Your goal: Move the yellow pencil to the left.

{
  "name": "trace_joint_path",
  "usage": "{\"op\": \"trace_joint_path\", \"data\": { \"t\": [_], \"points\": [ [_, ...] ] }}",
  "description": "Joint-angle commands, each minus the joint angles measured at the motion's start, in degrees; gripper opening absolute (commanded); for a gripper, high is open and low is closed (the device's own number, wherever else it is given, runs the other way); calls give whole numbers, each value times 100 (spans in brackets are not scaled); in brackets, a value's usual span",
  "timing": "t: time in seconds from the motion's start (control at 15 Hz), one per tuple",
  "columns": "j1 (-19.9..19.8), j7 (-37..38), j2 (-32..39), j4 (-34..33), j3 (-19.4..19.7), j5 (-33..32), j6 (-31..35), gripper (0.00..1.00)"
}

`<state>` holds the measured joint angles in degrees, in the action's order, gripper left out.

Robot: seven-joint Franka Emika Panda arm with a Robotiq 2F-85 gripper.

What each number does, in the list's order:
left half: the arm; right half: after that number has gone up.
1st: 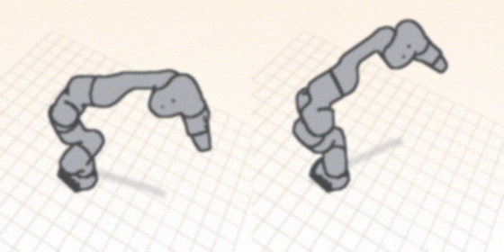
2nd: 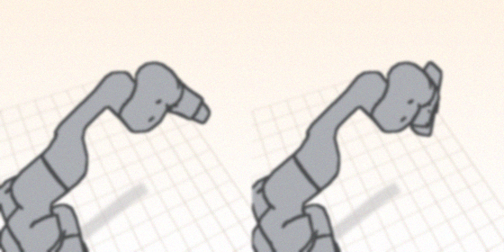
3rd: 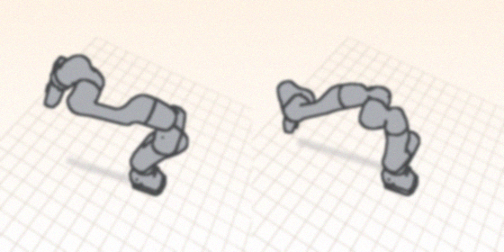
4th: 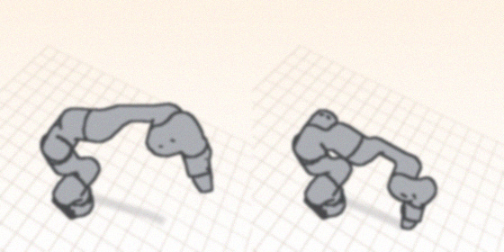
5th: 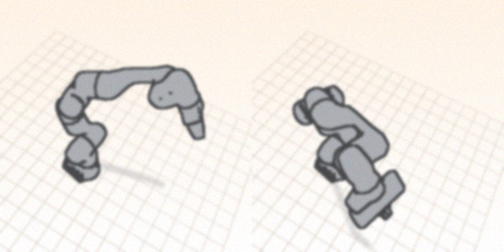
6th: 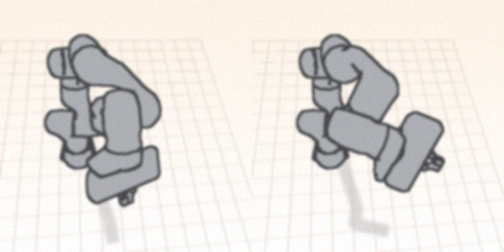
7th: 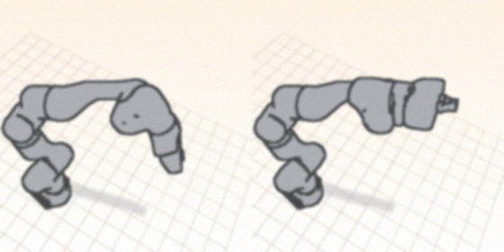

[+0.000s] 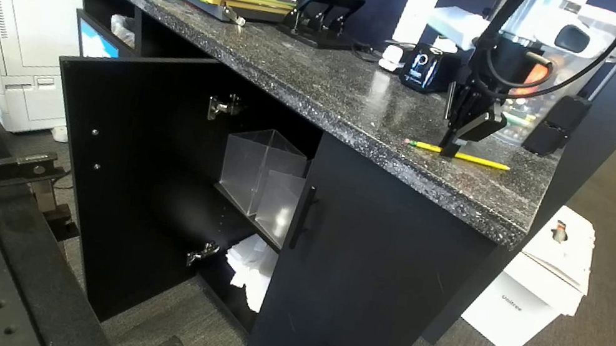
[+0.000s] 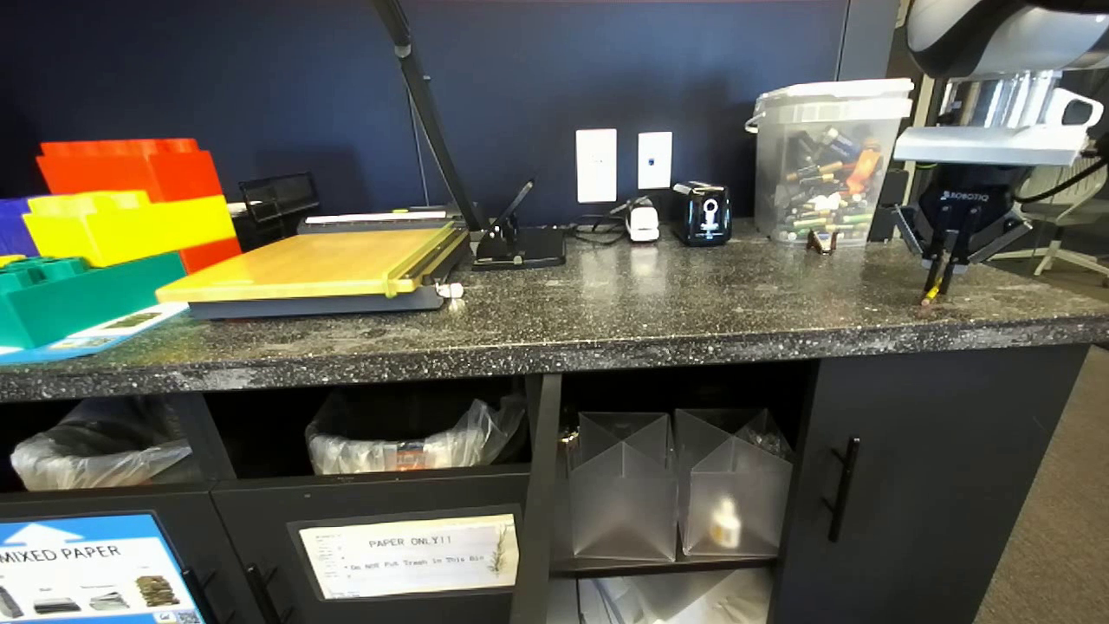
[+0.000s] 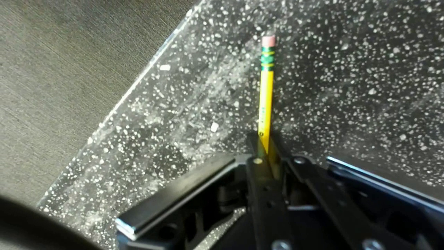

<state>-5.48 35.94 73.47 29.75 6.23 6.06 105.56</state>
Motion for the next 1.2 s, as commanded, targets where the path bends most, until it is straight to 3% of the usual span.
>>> {"op": "trace_joint_path", "data": {
  "t": [0.0, 0.27, 0.33, 0.4, 0.47, 0.53, 0.8, 0.93, 1.13],
  "points": [
    [-49, 120, -20, -247, -54, 62, -303, 2],
    [87, 381, -501, -224, -309, 336, -795, 2],
    [173, 571, -643, -222, -369, 386, -1017, 2],
    [222, 969, -429, -793, -540, 427, -1327, 2],
    [326, 1199, -587, -616, -605, 454, -1310, 2],
    [425, 1538, -812, -283, -732, 543, -1130, 2],
    [904, 2695, -624, -286, -920, 603, -416, 2],
    [1153, 3237, -16, -886, -876, 512, -37, 2],
    [1435, 3892, 238, -549, -734, 319, 1143, 2]
  ]
}}
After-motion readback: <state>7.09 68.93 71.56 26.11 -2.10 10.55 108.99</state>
